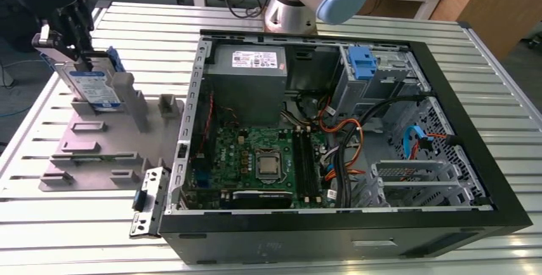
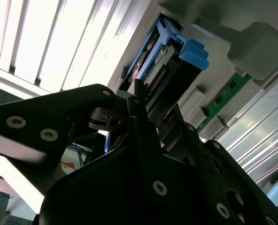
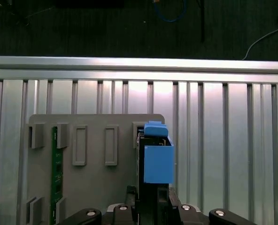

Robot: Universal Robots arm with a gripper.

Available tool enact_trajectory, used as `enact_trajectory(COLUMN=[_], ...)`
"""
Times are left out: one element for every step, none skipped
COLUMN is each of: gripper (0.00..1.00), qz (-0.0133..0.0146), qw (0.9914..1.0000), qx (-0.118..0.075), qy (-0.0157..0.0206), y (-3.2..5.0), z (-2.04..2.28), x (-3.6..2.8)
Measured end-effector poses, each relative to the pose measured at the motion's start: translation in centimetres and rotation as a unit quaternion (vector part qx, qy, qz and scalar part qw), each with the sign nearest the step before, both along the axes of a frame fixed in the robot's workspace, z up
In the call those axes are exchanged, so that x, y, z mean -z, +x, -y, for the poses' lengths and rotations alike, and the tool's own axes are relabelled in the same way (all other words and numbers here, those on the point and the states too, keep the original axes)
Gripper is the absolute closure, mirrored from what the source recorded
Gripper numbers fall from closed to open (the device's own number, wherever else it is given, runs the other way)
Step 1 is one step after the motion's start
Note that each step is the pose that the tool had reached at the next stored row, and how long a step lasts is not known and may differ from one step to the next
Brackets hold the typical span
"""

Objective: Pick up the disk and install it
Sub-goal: 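Pick up the disk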

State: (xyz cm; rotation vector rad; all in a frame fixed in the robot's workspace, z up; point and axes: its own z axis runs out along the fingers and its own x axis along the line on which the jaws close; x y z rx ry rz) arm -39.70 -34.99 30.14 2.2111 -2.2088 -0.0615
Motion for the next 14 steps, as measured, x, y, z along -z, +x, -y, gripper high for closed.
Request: enact_trajectory(gripper=[0.65,0.65,0.65,0.65,0.65,0.65,0.65,0.65,0.65,0.65,0.65,0.65,0.65,0.65], qz=[0.0000,0.0000,0.0000,0.0000,0.0000,0.0000,0.0000,0.0000,0.0000,0.0000,0.0000,0.0000,0.0000,0.0000], qw=[1.00000,1.00000,1.00000,1.00000,1.00000,0.99999,0.99999,0.99999,0.99999,0.99998,0.99998,0.99998,0.99997,0.99997], qx=[0.001,0.001,0.002,0.002,0.003,0.003,0.004,0.005,0.005,0.006,0.006,0.007,0.008,0.008], qy=[0.0000,0.0000,0.0000,0.0000,0.0000,0.0000,0.0000,0.0000,0.0000,0.0000,0.0000,0.0000,0.0000,0.0000], y=[0.02,0.03,0.04,0.06,0.07,0.09,0.10,0.12,0.13,0.15,0.16,0.18,0.19,0.21], z=[0.00,0.01,0.01,0.01,0.01,0.02,0.02,0.02,0.03,0.03,0.03,0.04,0.04,0.04], x=[0.01,0.01,0.02,0.03,0.04,0.05,0.06,0.07,0.07,0.08,0.09,0.10,0.11,0.12])
